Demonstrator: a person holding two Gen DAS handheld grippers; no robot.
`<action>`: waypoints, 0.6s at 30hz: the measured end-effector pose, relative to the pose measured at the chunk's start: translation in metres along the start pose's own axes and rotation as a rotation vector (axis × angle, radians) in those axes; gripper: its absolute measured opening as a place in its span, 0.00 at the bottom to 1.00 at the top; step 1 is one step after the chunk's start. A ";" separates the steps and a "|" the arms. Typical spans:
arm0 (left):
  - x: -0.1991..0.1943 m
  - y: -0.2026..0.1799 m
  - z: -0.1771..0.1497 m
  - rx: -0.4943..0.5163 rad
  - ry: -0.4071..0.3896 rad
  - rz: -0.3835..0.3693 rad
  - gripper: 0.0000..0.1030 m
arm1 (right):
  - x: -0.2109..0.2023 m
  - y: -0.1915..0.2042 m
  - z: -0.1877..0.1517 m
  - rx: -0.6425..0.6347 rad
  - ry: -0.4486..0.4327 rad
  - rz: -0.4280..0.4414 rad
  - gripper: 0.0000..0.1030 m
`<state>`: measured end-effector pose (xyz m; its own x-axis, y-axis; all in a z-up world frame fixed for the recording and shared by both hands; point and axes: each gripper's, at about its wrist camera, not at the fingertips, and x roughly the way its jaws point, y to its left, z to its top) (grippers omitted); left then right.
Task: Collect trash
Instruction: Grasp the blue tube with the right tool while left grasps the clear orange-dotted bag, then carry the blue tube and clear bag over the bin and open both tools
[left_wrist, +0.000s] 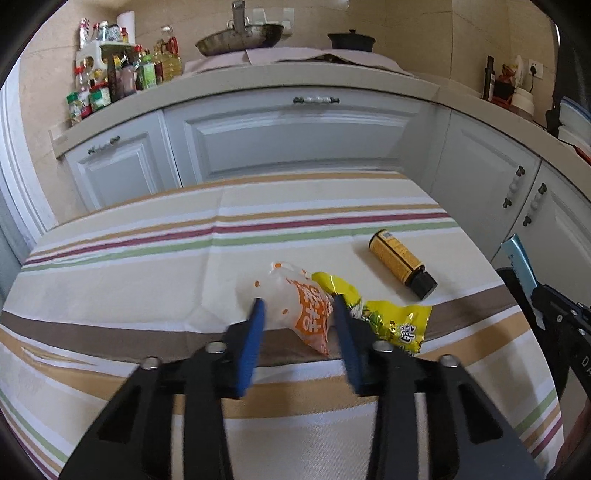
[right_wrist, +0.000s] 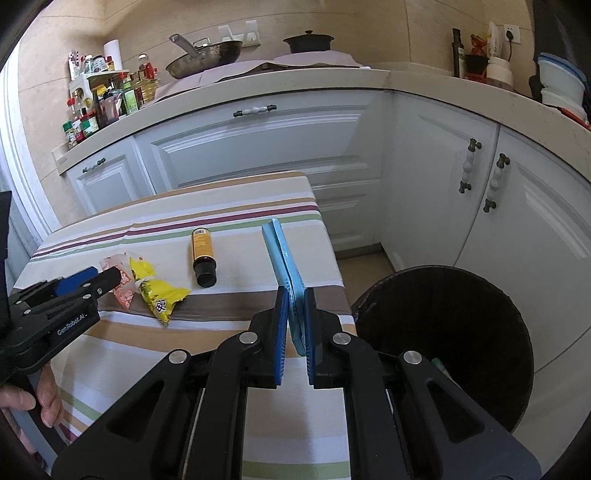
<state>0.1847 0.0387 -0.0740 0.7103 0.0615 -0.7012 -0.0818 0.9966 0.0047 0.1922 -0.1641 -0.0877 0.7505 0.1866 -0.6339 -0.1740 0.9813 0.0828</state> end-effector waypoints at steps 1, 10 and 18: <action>0.001 0.000 -0.001 0.002 0.006 -0.003 0.23 | 0.000 -0.001 0.000 0.001 -0.001 0.000 0.08; -0.001 -0.003 -0.005 0.022 0.002 -0.019 0.06 | -0.004 -0.002 0.001 0.007 -0.011 -0.005 0.08; -0.008 0.002 -0.008 0.026 -0.010 -0.010 0.05 | -0.009 -0.002 0.001 0.011 -0.020 -0.010 0.08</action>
<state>0.1733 0.0395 -0.0735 0.7181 0.0524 -0.6940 -0.0566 0.9983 0.0167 0.1862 -0.1677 -0.0810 0.7649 0.1775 -0.6192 -0.1594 0.9835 0.0851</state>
